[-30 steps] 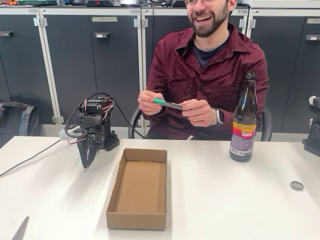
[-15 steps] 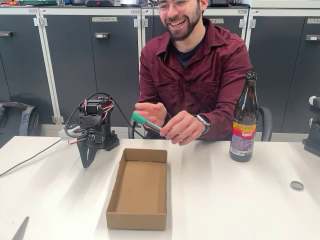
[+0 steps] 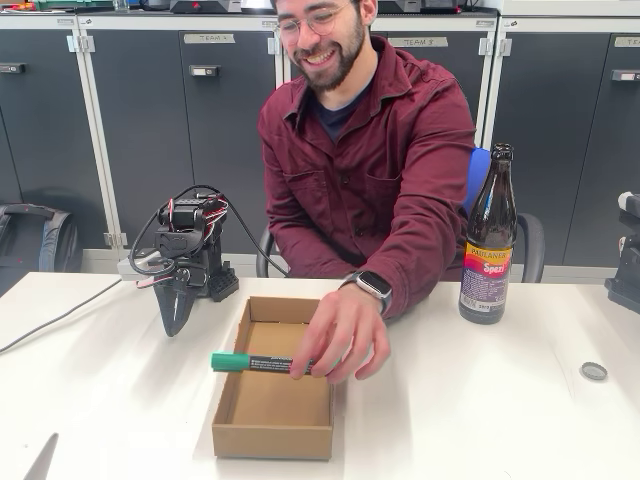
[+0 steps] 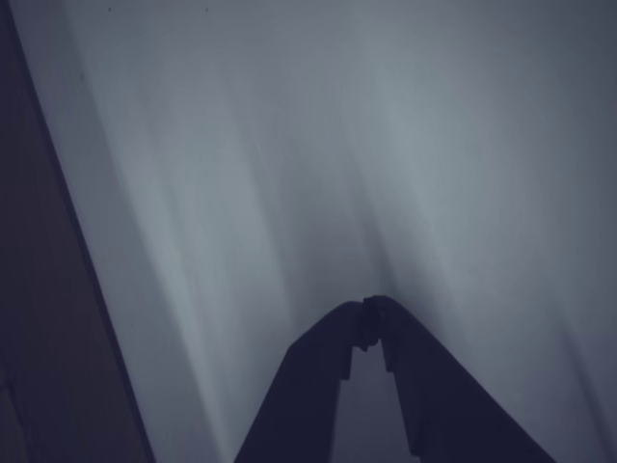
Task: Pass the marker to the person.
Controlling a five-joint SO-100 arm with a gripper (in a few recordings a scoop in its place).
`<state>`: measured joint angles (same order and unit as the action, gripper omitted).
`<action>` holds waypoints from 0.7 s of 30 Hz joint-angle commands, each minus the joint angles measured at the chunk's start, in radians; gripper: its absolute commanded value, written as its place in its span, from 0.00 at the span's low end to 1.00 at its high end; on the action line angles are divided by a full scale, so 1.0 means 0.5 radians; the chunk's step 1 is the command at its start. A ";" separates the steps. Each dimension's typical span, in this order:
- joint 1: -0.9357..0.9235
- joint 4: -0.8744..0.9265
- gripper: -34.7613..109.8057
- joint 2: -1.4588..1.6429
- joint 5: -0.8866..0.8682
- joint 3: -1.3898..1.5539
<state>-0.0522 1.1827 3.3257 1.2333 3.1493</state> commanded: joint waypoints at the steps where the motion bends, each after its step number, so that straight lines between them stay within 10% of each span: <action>1: 0.006 0.000 0.21 0.009 0.025 0.046; 21: 0.025 0.034 0.21 0.009 0.021 0.046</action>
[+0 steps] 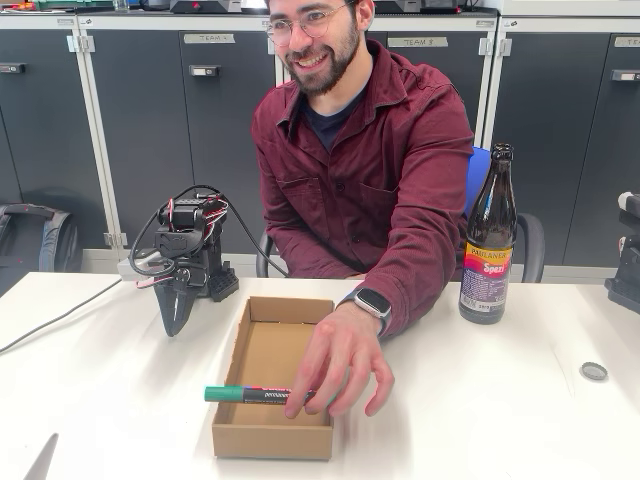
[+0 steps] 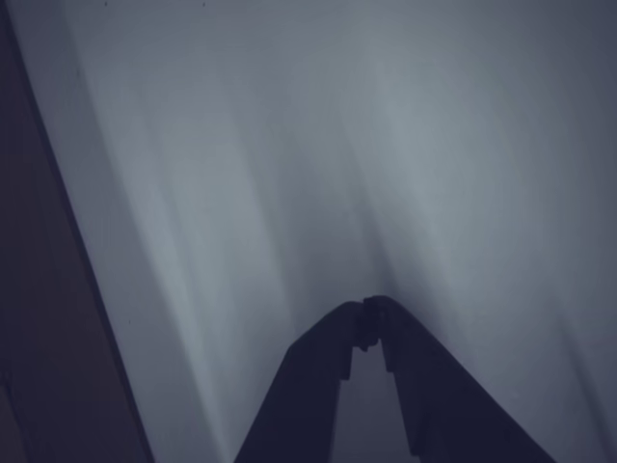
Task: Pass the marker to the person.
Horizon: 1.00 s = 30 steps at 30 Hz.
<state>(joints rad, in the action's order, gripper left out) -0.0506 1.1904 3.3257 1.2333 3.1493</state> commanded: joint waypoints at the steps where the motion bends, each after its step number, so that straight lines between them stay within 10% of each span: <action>1: 0.021 0.031 0.21 0.009 0.021 0.046; 16: -0.021 -0.046 0.21 -0.163 0.077 -0.055; 30: 0.255 0.512 0.21 -1.859 -0.565 -2.283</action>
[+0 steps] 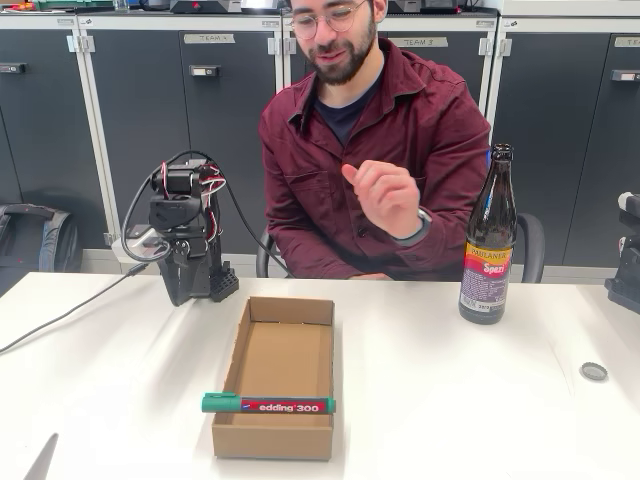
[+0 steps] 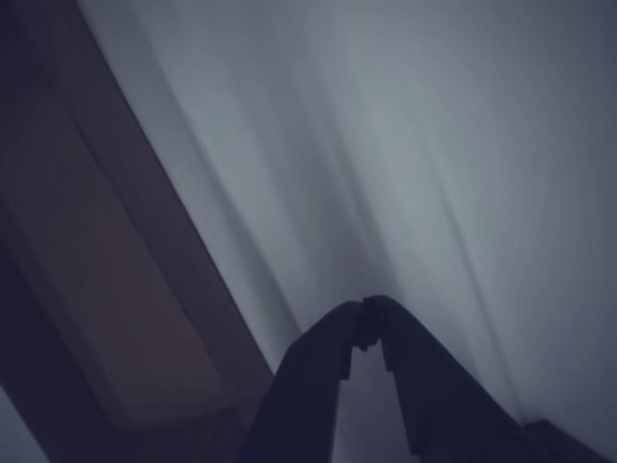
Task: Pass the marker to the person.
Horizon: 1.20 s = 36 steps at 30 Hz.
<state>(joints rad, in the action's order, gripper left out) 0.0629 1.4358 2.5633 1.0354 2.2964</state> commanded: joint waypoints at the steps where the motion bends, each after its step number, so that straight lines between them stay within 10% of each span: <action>1: 0.025 0.000 0.21 -0.451 -0.236 -0.699; 16: -0.107 -0.540 0.21 -1.706 -1.420 -1.414; 36: 0.153 0.261 0.21 -2.586 -1.473 -3.221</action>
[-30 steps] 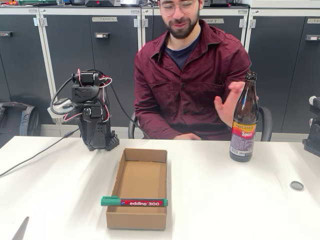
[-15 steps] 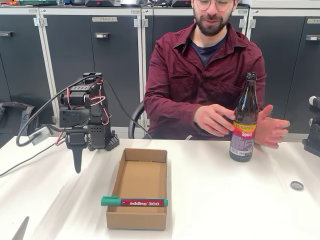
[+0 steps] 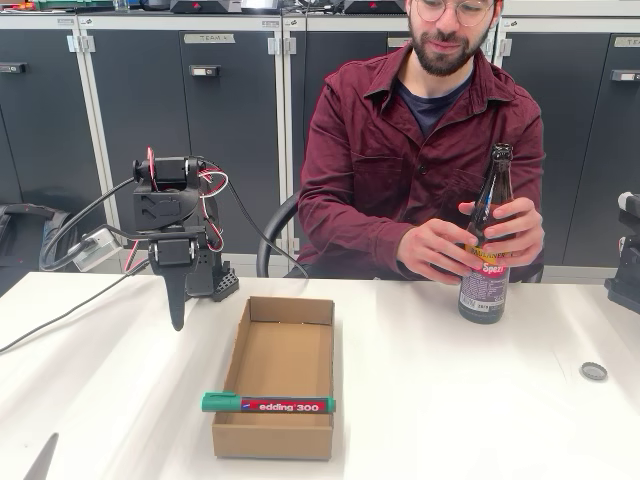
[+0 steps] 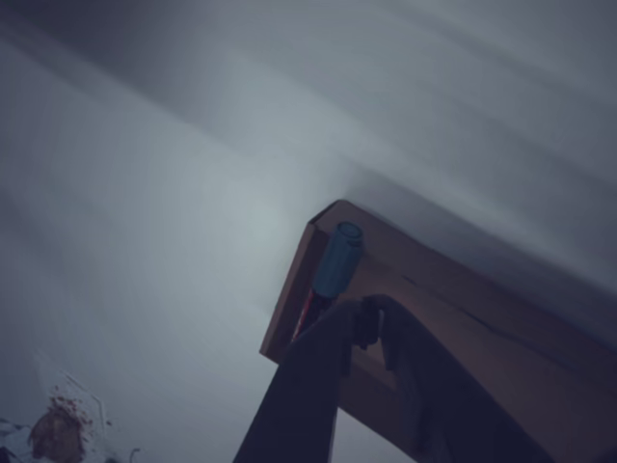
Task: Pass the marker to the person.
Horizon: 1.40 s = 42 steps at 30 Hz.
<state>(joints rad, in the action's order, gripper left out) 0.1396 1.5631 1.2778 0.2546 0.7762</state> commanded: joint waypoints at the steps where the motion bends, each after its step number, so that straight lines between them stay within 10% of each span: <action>1: 0.006 0.009 0.21 -0.043 0.110 -0.206; 21: 0.669 -0.451 0.21 0.138 -0.156 0.396; 42: 0.509 -1.092 0.26 0.169 -0.911 0.920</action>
<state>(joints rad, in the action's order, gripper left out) 0.4172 1.0446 1.2809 -0.1887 1.2425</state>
